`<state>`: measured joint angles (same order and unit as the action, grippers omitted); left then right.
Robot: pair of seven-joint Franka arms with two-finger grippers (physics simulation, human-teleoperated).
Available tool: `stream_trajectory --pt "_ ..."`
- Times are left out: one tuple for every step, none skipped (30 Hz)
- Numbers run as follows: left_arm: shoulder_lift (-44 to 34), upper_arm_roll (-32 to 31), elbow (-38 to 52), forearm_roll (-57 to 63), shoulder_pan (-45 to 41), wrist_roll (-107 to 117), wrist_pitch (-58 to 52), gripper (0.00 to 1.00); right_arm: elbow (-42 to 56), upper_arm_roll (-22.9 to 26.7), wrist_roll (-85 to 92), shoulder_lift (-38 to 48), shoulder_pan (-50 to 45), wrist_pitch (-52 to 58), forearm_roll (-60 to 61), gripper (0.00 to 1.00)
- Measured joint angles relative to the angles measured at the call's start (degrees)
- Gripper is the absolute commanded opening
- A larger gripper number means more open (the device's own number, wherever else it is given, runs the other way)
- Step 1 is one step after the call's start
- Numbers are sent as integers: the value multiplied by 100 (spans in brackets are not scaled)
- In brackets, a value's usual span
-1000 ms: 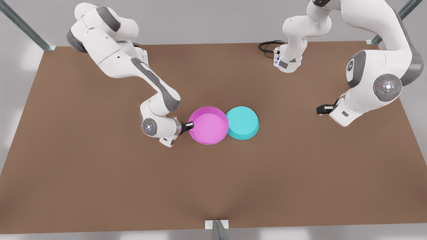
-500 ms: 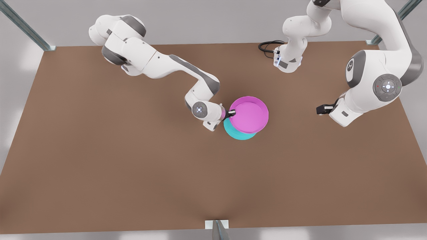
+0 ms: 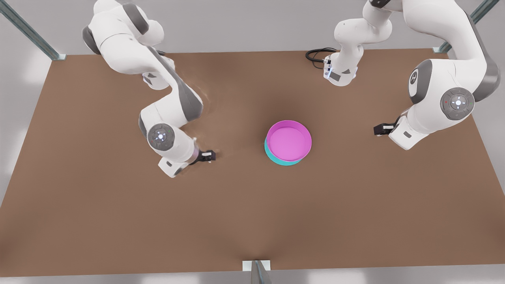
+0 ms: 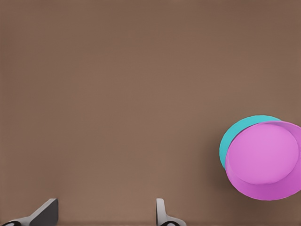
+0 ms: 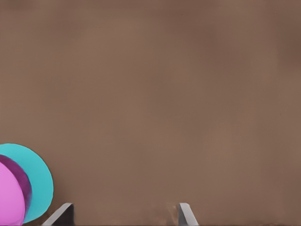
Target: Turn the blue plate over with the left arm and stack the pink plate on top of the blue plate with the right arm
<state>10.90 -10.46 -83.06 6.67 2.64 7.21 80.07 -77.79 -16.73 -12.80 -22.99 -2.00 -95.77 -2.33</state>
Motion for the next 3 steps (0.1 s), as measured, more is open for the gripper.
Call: stream_trajectory --pt "0 0 0 0 0 0 0 100 -193 35 493 568 477 364 -204 100" --pt "0 0 0 0 0 0 0 100 -169 265 747 878 509 640 -215 100" --pt "0 0 0 0 0 5 0 100 -30 366 841 968 502 891 -215 100"
